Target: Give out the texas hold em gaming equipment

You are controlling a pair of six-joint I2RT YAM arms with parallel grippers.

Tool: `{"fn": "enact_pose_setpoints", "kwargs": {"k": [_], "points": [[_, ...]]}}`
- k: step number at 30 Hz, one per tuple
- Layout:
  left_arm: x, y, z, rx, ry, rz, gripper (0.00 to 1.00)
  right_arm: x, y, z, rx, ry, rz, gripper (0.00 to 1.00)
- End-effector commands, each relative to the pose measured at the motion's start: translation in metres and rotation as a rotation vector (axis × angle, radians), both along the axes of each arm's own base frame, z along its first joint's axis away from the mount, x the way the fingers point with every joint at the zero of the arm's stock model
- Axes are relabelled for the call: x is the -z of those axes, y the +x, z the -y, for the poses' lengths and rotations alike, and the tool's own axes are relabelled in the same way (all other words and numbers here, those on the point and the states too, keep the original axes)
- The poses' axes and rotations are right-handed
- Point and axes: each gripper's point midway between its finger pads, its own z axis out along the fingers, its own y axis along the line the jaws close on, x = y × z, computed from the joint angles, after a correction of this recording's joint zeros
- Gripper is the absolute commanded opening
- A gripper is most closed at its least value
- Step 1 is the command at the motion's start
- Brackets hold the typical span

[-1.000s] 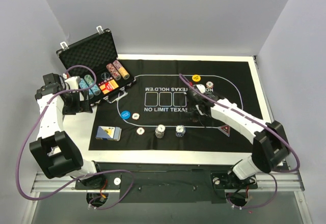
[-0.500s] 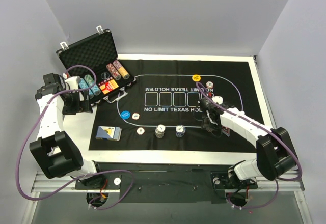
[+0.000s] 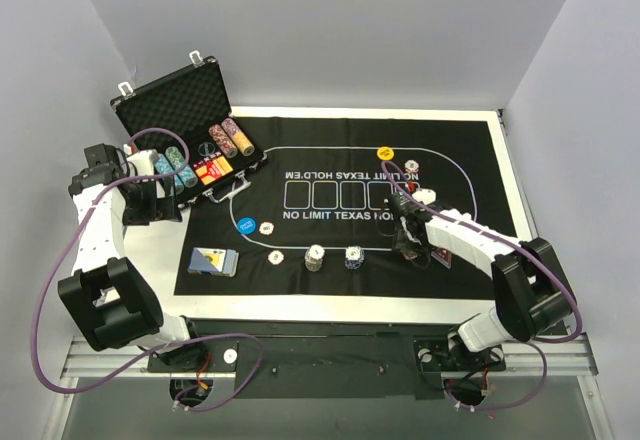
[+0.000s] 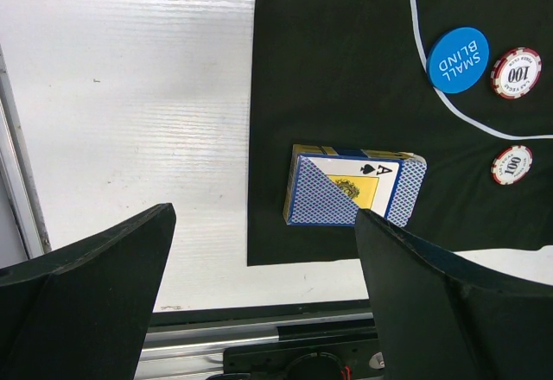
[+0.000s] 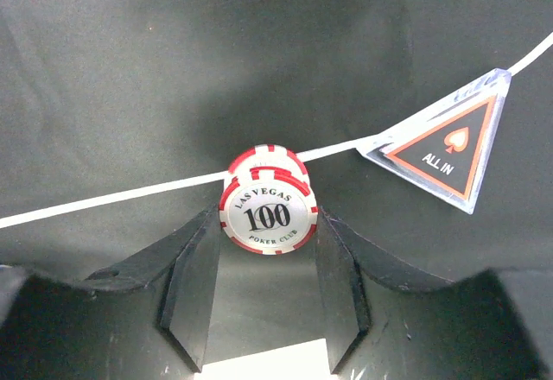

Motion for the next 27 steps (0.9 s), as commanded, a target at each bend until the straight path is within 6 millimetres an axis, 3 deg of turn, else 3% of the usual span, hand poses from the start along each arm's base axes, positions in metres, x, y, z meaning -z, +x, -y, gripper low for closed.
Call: {"fn": "enact_pose_setpoints", "kwargs": {"k": [1,6,7,10,16,18,24,27], "points": [[-0.018,0.01,-0.001,0.006,0.006,0.08,0.97,-0.003,-0.004,0.016,0.048,-0.066,-0.003,0.39],[-0.019,0.01,-0.001,0.008,0.006,0.084,0.97,-0.001,-0.009,0.019,0.074,-0.072,-0.024,0.38],[-0.02,0.01,-0.001,0.007,0.009,0.086,0.97,-0.001,-0.009,0.018,0.077,-0.066,-0.021,0.4],[-0.021,0.009,-0.001,0.01,0.01,0.086,0.97,-0.008,-0.006,0.014,0.075,-0.04,0.012,0.6],[-0.023,0.01,0.0,0.01,0.004,0.093,0.97,-0.044,0.006,0.011,0.04,-0.067,0.085,0.67],[-0.024,0.011,0.001,0.01,-0.001,0.095,0.97,-0.064,0.013,-0.004,-0.027,-0.077,0.14,0.72],[-0.02,0.01,0.002,0.004,-0.008,0.083,0.97,-0.121,0.024,-0.101,-0.302,0.036,0.245,0.78],[-0.019,0.009,0.0,0.0,0.001,0.08,0.97,-0.135,0.015,-0.146,-0.459,0.1,0.23,0.79]]}}
